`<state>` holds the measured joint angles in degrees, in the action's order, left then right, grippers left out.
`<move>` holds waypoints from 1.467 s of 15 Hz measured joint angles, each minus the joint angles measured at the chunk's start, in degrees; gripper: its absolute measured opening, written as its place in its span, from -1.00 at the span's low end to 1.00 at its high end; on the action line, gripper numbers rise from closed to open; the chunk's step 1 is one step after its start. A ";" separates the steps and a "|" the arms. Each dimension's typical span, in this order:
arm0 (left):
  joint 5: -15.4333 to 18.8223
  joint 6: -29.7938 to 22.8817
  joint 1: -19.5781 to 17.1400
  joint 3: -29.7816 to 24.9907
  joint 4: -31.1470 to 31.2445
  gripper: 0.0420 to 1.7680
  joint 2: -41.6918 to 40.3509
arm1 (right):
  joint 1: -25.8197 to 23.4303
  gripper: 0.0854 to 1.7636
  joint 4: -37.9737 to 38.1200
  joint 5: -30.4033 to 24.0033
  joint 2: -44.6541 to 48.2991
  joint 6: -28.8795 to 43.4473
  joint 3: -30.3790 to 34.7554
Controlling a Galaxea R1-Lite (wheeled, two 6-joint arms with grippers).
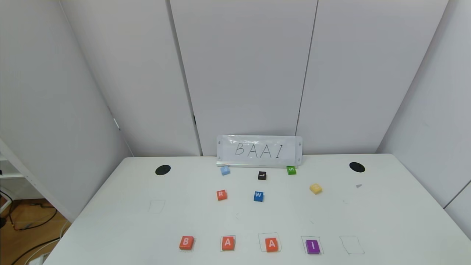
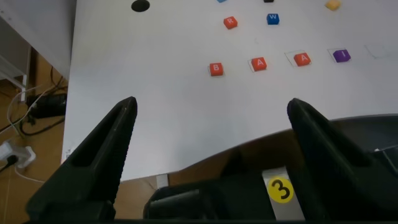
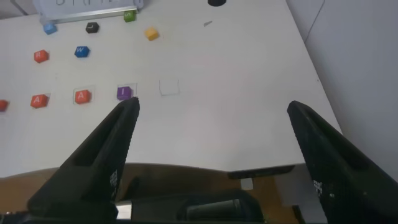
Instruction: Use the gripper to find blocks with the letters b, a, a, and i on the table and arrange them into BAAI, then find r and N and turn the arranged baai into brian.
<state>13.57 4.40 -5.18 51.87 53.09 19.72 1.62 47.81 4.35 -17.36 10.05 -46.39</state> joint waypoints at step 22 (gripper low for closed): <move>0.41 -1.39 5.02 -12.04 -2.21 0.94 -18.71 | -1.69 0.94 4.60 -1.05 17.36 -2.22 2.40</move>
<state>13.98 3.01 -0.16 39.83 50.88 1.01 -0.07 52.41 3.30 0.00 7.83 -43.98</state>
